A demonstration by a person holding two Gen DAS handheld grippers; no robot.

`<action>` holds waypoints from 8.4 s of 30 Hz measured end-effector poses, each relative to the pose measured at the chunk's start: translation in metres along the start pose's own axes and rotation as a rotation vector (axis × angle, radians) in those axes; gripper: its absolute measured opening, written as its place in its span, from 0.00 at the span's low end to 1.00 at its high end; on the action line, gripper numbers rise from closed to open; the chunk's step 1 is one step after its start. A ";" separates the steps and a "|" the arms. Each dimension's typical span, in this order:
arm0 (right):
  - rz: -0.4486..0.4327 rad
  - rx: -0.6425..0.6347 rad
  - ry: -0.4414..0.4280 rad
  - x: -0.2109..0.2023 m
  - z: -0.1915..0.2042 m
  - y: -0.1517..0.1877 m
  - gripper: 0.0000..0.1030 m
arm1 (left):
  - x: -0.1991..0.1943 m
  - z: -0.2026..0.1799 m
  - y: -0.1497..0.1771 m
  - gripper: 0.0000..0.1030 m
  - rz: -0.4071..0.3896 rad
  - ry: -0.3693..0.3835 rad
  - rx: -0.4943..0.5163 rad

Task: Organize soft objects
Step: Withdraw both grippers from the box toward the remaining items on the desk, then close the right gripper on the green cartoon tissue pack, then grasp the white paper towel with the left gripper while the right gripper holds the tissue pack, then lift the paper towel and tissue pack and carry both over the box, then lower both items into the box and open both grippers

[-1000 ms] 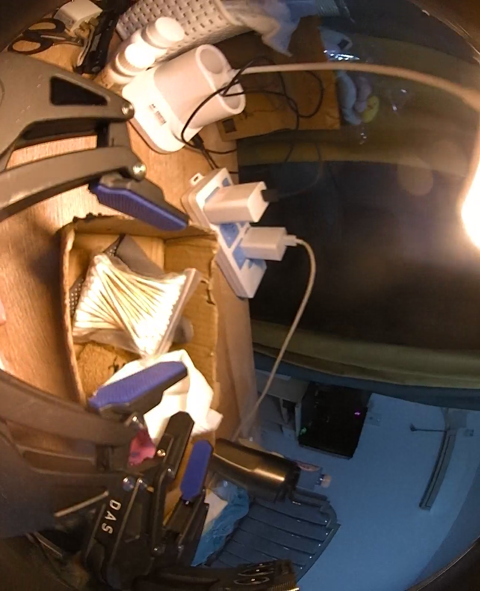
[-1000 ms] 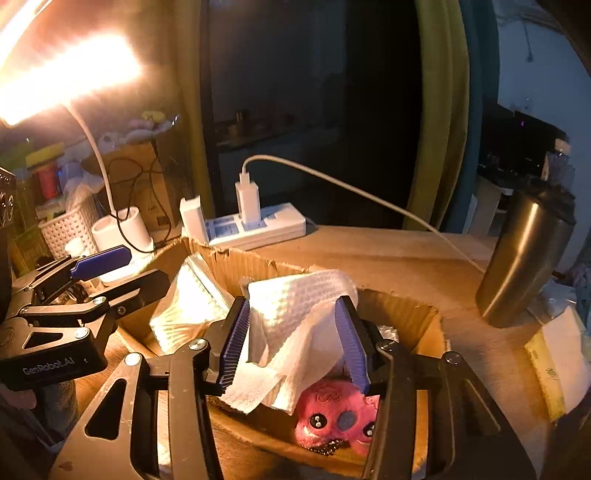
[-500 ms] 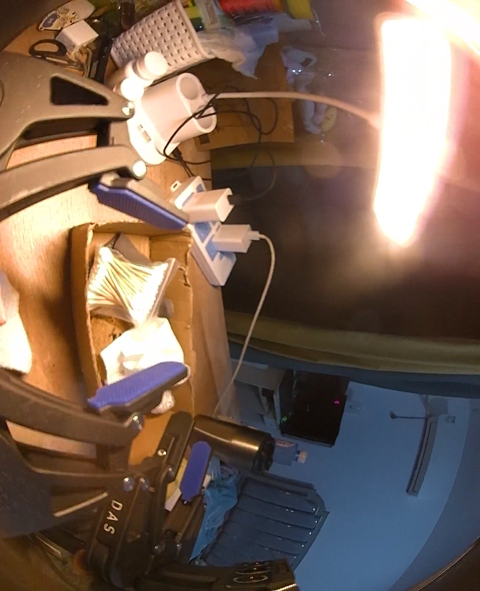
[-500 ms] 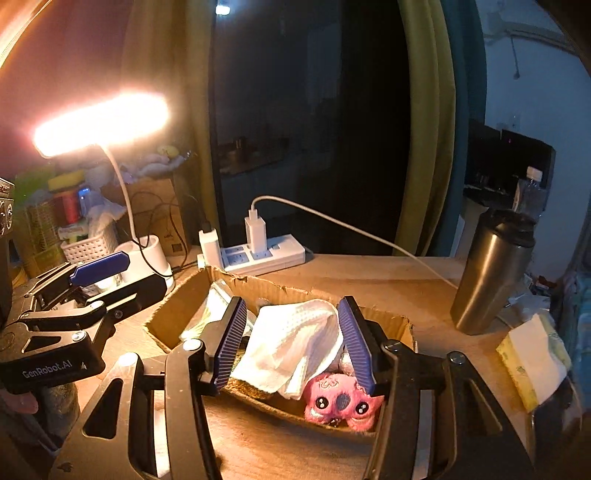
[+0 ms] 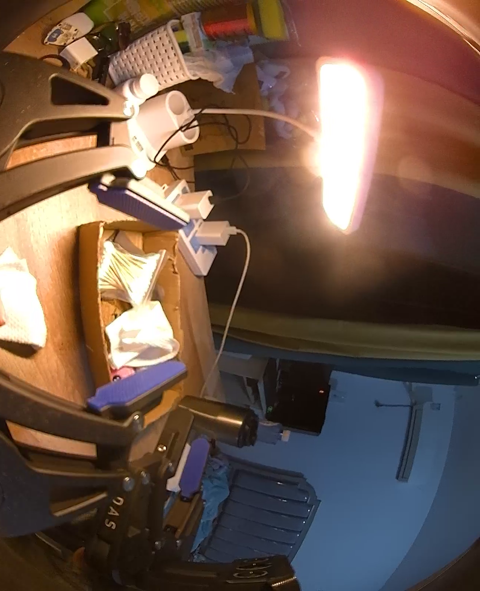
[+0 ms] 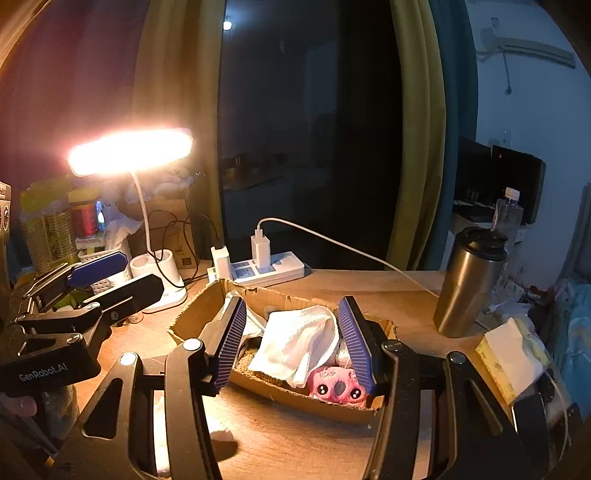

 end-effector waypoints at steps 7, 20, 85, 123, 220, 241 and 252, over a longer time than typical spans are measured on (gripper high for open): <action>-0.017 -0.014 -0.003 -0.015 0.011 0.000 0.53 | -0.020 -0.002 -0.001 0.73 -0.024 0.002 0.000; -0.048 -0.025 0.006 -0.049 0.022 0.005 0.54 | -0.049 -0.006 0.005 0.73 -0.043 0.007 -0.005; 0.392 -0.077 -0.162 -0.027 0.093 0.181 0.71 | -0.087 0.033 0.128 0.91 0.196 -0.061 -0.033; 0.192 0.110 -0.112 -0.020 -0.012 0.120 0.68 | 0.039 -0.039 0.161 0.67 0.546 -0.103 0.224; -0.113 -0.057 0.076 -0.026 -0.034 -0.045 0.68 | 0.019 -0.018 -0.035 0.14 -0.025 0.013 0.001; -0.004 0.047 0.050 0.044 -0.071 -0.007 0.68 | 0.093 -0.018 0.008 0.14 0.117 0.018 0.005; 0.058 0.083 0.035 0.071 -0.084 0.014 0.68 | 0.124 -0.035 0.031 0.14 0.188 0.063 0.029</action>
Point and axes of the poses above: each gripper's, at about its wrist camera, not at the fingertips, and x roughly the way its jaws point, z to its left, y to its underside, the point moved 3 cm from there along x, roughly the way its jaws point, and after that the axes turned 12 degrees about -y, right-handed, at the moved point
